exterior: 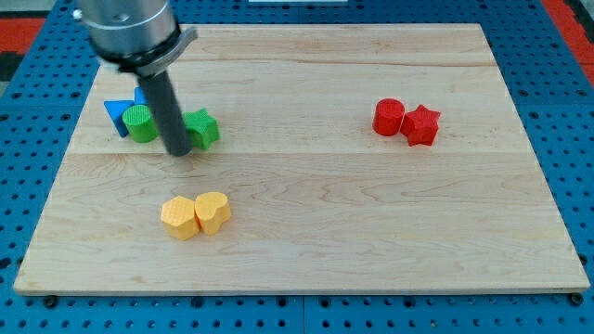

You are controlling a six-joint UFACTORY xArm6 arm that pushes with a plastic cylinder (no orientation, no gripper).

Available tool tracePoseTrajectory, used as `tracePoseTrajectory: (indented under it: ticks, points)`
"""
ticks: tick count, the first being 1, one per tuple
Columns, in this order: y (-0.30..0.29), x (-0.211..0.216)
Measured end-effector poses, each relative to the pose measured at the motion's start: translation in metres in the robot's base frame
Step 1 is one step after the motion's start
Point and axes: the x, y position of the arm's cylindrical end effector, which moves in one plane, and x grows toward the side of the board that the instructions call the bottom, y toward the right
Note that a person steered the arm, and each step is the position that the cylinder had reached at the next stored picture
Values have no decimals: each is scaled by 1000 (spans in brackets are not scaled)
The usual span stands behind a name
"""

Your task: Slide the green star closer to the blue cube

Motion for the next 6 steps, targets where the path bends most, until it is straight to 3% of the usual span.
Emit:
tracePoseTrajectory:
  ticks: [1, 2, 3, 5, 6]
  points:
    - [78, -3]
    - [97, -8]
    - [94, -34]
    - [8, -15]
    - [-1, -22]
